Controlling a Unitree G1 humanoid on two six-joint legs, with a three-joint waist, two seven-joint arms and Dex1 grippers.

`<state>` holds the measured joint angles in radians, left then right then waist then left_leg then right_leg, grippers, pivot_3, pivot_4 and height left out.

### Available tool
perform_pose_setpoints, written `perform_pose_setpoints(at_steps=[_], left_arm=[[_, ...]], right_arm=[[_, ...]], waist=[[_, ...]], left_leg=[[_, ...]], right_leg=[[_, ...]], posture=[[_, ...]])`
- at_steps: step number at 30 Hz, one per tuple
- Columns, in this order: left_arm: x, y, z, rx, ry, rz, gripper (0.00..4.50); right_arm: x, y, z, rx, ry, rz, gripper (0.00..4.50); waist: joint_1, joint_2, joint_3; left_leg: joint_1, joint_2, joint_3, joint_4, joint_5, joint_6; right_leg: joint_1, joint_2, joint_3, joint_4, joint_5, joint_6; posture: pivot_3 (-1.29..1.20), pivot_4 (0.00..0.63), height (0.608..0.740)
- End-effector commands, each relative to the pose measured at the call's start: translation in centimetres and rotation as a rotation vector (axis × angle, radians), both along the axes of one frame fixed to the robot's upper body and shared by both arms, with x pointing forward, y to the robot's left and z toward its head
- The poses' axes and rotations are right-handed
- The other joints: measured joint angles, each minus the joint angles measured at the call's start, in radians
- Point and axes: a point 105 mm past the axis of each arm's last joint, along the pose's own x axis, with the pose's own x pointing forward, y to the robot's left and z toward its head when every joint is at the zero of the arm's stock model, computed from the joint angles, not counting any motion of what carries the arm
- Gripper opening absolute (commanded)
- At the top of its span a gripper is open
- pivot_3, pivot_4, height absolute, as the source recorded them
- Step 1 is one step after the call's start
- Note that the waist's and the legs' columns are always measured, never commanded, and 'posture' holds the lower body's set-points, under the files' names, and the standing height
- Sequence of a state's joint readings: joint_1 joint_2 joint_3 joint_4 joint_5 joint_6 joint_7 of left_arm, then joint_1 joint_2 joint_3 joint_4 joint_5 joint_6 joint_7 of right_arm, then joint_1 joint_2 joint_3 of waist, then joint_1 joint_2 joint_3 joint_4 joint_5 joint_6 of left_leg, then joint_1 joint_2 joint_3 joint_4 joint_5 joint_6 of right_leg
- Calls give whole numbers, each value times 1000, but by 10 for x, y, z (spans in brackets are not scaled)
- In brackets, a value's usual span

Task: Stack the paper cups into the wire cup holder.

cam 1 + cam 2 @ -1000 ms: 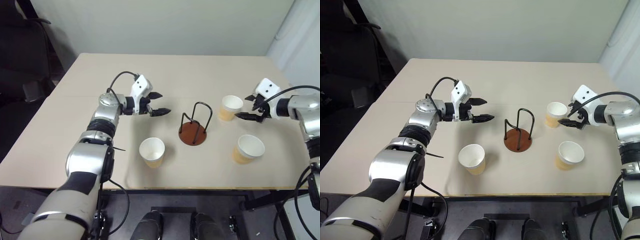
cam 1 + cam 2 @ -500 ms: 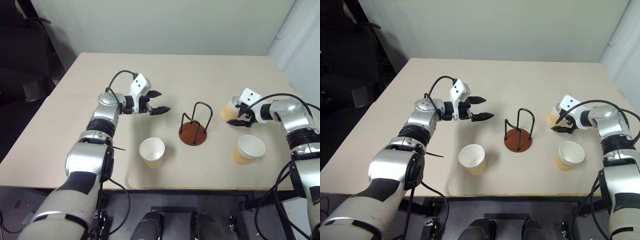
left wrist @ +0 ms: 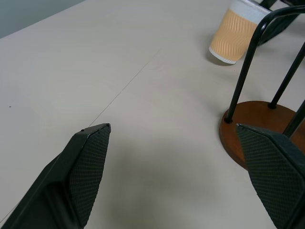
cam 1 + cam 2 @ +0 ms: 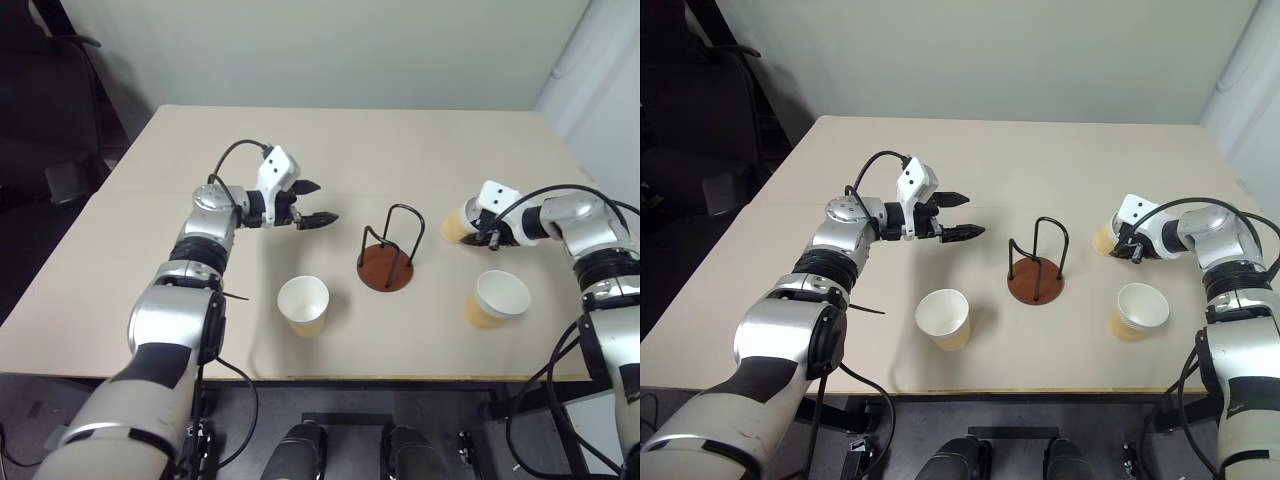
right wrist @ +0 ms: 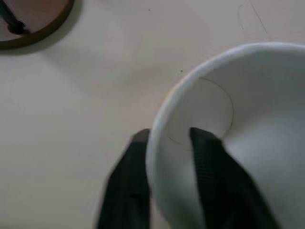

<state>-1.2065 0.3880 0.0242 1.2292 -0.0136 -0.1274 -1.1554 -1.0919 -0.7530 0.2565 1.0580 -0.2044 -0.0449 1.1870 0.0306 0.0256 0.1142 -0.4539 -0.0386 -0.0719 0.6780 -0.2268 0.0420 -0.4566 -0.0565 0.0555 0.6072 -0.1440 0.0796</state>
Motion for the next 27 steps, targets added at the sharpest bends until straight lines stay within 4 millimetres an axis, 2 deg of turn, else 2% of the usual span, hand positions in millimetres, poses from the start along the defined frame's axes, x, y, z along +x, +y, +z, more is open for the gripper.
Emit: perform_pose_setpoints(at_steps=[1, 11, 17, 21, 24, 27], left_arm=[[2, -3, 23, -11, -69, -11, 4500], [1, 1, 22, 16, -71, -18, 4500], [1, 7, 22, 54, -66, -15, 4500], [2, 5, 22, 57, -66, -14, 4500], [2, 4, 21, 58, -67, -14, 4500], [2, -2, 19, 59, -63, -25, 4500]], right_arm=[[-3, 0, 33, -9, -39, 43, 30], [-38, 19, 77, -16, 0, 166, 30], [-72, 65, 119, 17, -25, 297, 30], [-84, 87, 134, 32, -46, 352, 30], [-87, 94, 138, 36, -53, 368, 30], [-95, 123, 145, 46, -68, 459, 30]], waist=[[0, 0, 0], [-3, 0, 0], [-7, 0, 0], [-7, 0, 0], [-6, 0, 1], [-9, 0, 1]], left_leg=[[0, 0, 0, 0, 0, 0], [1, 1, 0, -3, 1, -4], [0, 1, 0, -4, 3, -7], [0, 1, 0, -4, 3, -5], [0, 0, -1, -4, 2, -4], [0, 0, 0, -3, 3, -3]], right_leg=[[0, 0, 0, 0, 0, 0], [-1, 0, -1, 0, -3, -4], [-2, 1, -1, 0, -4, -5], [-2, 1, -1, 1, -8, -12], [-2, 1, -1, 1, -8, -13], [-2, 1, -1, 1, -8, -13]], posture=[[0, 150, 740], [0, 150, 740], [0, 150, 740], [0, 150, 740], [0, 150, 740], [0, 150, 740]])
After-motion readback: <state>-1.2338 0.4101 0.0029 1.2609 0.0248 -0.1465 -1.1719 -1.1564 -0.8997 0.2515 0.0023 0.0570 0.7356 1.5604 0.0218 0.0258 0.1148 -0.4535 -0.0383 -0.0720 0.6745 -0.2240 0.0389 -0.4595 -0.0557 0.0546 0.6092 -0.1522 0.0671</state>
